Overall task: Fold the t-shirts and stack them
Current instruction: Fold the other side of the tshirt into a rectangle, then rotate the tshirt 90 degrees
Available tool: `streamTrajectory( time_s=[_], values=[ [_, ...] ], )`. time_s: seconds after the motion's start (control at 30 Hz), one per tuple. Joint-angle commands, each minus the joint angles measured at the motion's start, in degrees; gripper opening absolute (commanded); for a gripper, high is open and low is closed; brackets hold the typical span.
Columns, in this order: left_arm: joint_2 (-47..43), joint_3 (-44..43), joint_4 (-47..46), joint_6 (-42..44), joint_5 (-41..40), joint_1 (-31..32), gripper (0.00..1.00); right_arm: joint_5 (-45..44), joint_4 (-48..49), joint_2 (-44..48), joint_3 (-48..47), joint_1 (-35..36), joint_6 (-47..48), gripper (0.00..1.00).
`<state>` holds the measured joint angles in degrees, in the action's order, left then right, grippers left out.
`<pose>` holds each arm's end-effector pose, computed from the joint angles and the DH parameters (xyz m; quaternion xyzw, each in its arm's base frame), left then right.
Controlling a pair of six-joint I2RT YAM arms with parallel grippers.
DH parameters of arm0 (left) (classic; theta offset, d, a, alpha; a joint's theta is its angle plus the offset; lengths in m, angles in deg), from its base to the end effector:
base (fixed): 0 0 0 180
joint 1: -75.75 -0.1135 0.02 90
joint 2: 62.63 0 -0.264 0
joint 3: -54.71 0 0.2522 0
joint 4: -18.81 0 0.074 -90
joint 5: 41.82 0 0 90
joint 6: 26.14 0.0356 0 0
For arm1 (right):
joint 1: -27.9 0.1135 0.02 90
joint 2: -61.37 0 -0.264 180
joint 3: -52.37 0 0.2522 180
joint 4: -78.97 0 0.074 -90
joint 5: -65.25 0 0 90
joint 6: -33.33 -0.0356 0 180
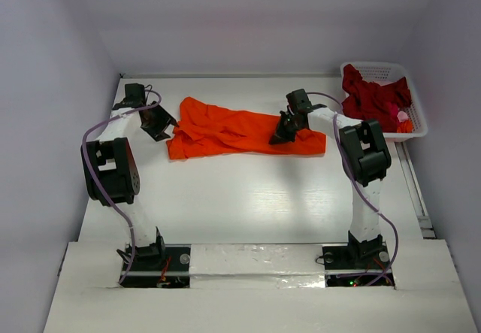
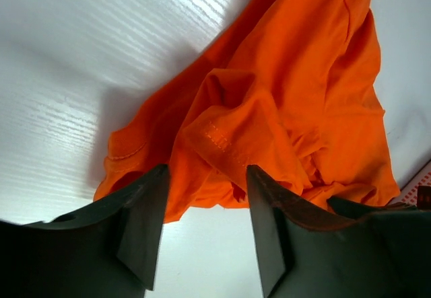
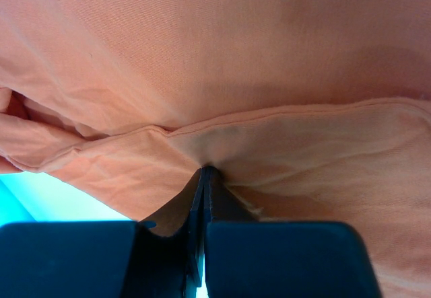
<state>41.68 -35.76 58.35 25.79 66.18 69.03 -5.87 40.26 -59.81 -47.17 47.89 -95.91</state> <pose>0.3930 0.0352 0.2224 -0.3118 0.8857 -0.2268 0.2586 0.4137 0.1627 0.1528 0.1181 0.9472 0.2626 0.1411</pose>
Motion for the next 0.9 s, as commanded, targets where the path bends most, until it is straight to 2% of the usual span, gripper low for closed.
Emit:
streamTrajectory(
  time_s=[0.0,0.2,0.77,0.87],
  values=[
    [-1.0,-0.5,-2.5,-0.6,-0.9,0.2,0.45,-1.2,-2.3,1.7,-0.4,1.0,1.1,0.00],
    [0.7,-1.4,-3.3,-0.6,-2.4,0.2,0.40,-1.0,-2.6,1.6,-0.9,1.0,1.0,0.00],
    [3.3,0.3,-7.8,-1.1,-1.9,0.2,0.38,-0.9,-2.5,1.3,-1.2,1.0,1.0,0.00],
    [3.6,0.2,-7.9,-1.2,-1.8,0.2,0.26,-0.9,-2.5,1.2,-1.1,1.0,1.1,0.00]
  ],
)
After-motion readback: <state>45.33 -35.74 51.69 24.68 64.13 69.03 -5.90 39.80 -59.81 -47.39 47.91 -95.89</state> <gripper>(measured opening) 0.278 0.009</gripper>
